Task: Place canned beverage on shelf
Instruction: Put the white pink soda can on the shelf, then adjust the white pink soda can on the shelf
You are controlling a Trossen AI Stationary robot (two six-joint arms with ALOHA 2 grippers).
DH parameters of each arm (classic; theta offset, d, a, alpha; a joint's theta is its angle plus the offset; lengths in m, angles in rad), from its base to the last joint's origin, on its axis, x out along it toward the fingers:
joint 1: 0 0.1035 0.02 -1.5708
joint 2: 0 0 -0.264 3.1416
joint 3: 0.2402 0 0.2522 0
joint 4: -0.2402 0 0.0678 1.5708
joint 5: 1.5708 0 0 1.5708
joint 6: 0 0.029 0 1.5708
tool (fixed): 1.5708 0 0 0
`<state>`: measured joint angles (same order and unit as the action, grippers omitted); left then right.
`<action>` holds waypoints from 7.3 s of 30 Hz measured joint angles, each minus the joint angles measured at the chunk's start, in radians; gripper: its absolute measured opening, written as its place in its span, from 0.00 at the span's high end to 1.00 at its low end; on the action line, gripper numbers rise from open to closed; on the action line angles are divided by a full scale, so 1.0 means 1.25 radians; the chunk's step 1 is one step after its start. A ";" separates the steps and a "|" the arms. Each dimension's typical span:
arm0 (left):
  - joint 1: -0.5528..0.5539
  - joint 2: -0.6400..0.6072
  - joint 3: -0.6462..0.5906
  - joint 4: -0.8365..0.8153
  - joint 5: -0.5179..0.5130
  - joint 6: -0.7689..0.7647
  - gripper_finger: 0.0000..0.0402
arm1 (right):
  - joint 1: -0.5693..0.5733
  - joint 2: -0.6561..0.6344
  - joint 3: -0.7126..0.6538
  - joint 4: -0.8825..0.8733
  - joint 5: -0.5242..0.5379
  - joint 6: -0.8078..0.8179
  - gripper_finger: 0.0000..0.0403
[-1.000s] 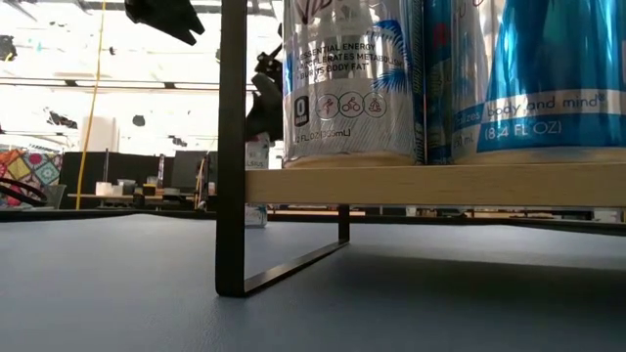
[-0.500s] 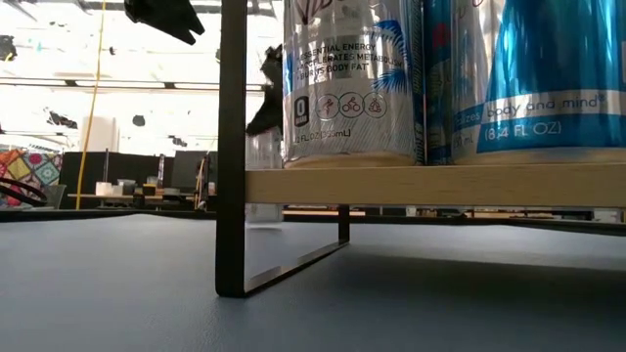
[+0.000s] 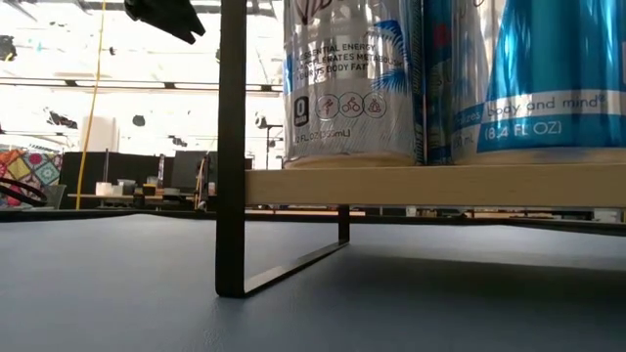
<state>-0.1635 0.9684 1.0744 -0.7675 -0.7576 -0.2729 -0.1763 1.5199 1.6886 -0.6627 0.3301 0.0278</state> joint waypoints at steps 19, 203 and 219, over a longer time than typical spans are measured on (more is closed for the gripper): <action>0.000 0.000 0.000 0.074 -0.035 0.003 0.29 | 0.505 -0.218 -0.091 -0.724 0.426 0.946 0.49; 0.090 0.091 0.002 0.404 0.223 -0.124 0.57 | 0.773 -0.247 -0.103 -0.662 0.192 0.729 0.98; 0.090 0.091 0.002 0.311 0.313 -0.112 0.68 | 0.679 -0.062 0.000 -0.426 0.024 0.538 1.00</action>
<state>-0.0505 1.0821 1.0771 -0.3787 -0.3668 -0.4126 0.6726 1.4425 1.6888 -1.1951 0.3599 0.6998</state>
